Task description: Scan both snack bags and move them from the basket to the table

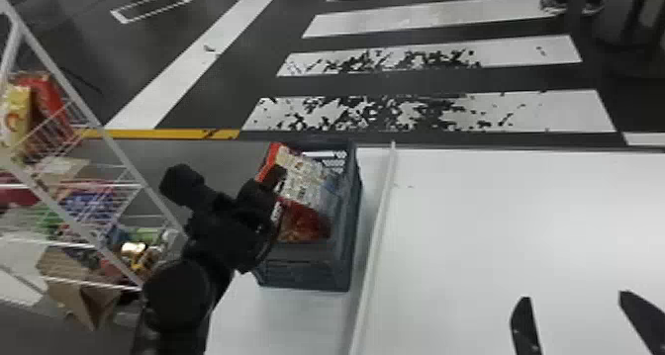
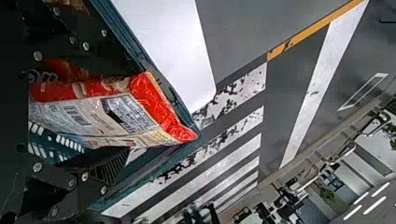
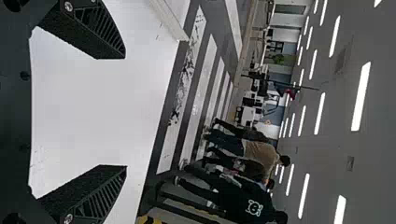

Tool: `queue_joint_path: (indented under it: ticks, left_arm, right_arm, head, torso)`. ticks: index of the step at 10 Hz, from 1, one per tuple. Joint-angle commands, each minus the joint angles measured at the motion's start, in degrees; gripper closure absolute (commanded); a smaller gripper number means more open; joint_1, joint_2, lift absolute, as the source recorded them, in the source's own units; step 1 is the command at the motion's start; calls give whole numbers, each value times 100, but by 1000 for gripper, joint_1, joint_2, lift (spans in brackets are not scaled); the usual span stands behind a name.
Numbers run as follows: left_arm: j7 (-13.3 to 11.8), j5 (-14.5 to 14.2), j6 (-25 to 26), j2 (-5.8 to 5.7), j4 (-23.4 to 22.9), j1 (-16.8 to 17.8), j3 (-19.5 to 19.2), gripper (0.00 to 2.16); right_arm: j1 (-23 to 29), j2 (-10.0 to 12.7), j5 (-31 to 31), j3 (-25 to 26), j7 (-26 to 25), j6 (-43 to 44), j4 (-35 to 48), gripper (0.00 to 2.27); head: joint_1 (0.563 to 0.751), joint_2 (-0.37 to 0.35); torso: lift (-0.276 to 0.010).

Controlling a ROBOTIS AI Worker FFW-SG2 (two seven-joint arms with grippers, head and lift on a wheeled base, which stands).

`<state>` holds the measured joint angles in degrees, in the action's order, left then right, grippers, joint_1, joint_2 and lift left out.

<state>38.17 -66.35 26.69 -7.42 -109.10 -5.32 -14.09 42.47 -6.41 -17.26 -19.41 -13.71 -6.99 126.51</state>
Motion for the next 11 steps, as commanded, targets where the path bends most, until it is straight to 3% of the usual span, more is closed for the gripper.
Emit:
queue_joint_path:
  ticks: [1, 2, 4, 6, 7, 9, 11]
  left_arm:
    - [-38, 52, 16, 4, 47, 57, 20, 1001]
    - [-82, 87, 34, 4, 47, 75, 47, 1332]
    - [-125, 149, 157, 4, 47, 83, 55, 1359]
    - [-117, 430, 227, -14, -59, 22, 231, 1413]
    - [-90, 711, 227, -14, -331, -48, 346, 1413]
    - [15, 1687, 227, -22, -1026, -128, 732, 1413]
    - [68, 2486, 227, -66, -1597, -189, 1119, 1413]
  right_arm:
    - [7, -1, -14, 8, -18, 0, 5, 80]
    - [16, -1, -14, 8, -62, 17, 5, 80]
    - [7, -10, -14, 16, -71, 70, -39, 80]
    - [-28, -1, 3, -10, -71, 88, -65, 83]
    - [-46, -1, 21, -10, -71, 88, -74, 83]
    - [-116, 8, 83, -10, -115, 88, -126, 83]
    - [-151, 8, 91, -10, -141, 70, -126, 83]
  head:
    - [695, 302]
    - [695, 298]
    - [695, 290]
    - [695, 285]
    - [695, 281]
    - [695, 271]
    - [695, 254]
  torso:
    - [-98]
    - [-98]
    - [-98]
    - [-98]
    - [-98]
    - [-98]
    - [-98]
